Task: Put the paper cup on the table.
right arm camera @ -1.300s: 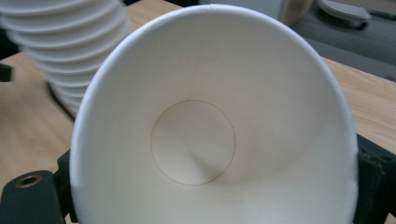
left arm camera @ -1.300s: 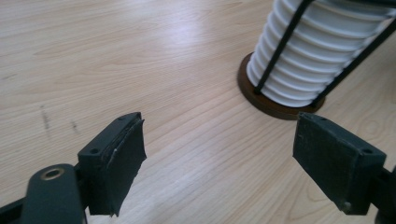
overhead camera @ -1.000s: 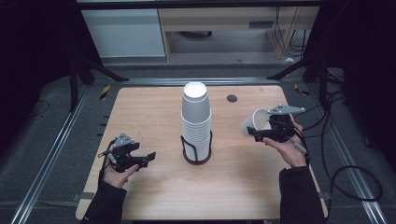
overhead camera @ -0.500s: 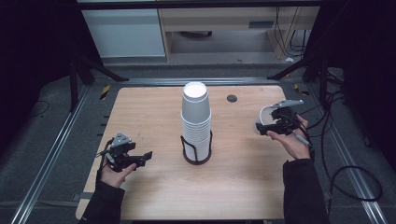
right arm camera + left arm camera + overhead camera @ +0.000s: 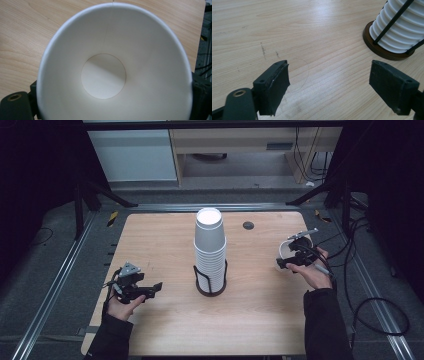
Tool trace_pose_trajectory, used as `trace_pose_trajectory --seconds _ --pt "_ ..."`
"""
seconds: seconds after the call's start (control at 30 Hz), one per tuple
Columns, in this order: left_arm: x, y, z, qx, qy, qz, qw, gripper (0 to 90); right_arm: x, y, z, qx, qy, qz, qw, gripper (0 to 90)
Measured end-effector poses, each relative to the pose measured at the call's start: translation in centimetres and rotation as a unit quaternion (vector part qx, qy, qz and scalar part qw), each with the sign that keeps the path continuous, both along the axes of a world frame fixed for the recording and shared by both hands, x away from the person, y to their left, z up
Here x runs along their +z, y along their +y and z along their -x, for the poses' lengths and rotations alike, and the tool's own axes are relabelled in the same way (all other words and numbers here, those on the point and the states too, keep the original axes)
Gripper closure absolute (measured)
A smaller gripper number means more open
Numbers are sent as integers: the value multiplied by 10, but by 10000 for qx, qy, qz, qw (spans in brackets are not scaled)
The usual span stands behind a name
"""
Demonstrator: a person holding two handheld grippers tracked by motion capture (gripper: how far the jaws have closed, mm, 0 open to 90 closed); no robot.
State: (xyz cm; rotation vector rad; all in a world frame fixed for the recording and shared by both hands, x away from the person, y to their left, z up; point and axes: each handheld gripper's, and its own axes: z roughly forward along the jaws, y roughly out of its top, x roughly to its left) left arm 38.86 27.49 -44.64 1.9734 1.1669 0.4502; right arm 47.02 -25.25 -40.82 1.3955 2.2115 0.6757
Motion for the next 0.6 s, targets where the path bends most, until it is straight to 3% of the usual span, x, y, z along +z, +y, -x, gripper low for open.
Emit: trace_pose_trajectory --seconds 0.37,0.6 --pt "-3 0 -1 3 21 -16 10000 155 -20 -6 -5 -94 349 215 9991 92" --pt "-3 -1 0 -11 35 -38 10000 155 -25 -6 -6 -57 492 291 9984 90"
